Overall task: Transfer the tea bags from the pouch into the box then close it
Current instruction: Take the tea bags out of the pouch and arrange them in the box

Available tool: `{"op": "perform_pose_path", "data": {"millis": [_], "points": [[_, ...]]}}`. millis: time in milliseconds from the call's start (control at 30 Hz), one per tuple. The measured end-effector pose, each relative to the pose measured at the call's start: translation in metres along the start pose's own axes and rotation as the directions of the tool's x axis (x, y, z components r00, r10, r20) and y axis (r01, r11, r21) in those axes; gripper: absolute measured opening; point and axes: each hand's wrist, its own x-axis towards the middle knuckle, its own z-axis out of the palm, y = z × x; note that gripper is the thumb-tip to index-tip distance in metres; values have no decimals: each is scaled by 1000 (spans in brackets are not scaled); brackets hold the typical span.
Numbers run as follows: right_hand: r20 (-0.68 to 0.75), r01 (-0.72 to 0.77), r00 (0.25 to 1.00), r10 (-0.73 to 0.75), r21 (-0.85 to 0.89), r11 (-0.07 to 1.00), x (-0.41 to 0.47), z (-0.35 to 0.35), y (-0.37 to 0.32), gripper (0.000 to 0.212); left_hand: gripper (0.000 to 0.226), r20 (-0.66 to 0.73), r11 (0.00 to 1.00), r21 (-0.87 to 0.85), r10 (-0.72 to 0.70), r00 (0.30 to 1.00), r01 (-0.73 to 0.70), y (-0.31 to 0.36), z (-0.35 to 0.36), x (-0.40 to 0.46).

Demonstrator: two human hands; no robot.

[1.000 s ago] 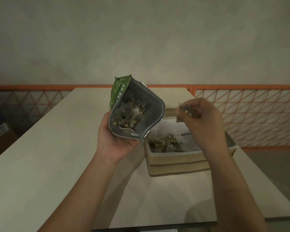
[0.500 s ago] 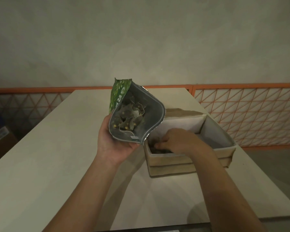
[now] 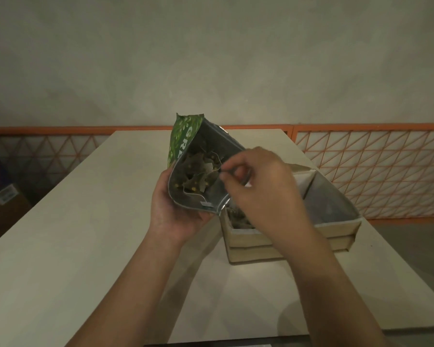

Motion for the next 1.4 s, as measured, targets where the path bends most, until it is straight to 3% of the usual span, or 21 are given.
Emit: {"op": "perform_pose_path", "data": {"millis": [233, 433, 533, 667, 800, 967, 1133, 1400], "points": [[303, 193, 951, -62, -422, 886, 18, 50, -11, 25, 46, -47, 1000, 14, 21, 999, -20, -2, -3, -2], [313, 164, 950, -18, -450, 878, 24, 66, -4, 24, 48, -65, 1000, -7, 6, 998, -6, 1, -5, -2], [237, 141, 970, -54, -367, 919, 22, 58, -4, 21, 46, -61, 1000, 6, 25, 998, -25, 1, -5, 0], [-17, 45, 999, -46, -52, 998, 22, 36, -9, 11, 45, -32, 998, 29, 59, 998, -58, -1, -1, -1], [-188, 27, 982, 3, 155, 987, 18, 21, -7, 7, 47, -57, 999, 24, 23, 998, -21, 0, 1, 0], [-265, -36, 956, 128, 326, 945, 16, -10, 0, 6, 53, 2, 1000, -4, -1, 1000, 1, -1, 1, 0], [-220, -129, 946, 237, 415, 901, 10, -36, 17, 8, 54, 101, 997, -62, -41, 994, 47, -1, 5, -3], [-11, -333, 937, 348, 270, 904, -12, -18, 55, 7, 52, 116, 994, -80, -65, 991, 74, -3, 10, -5]]}}
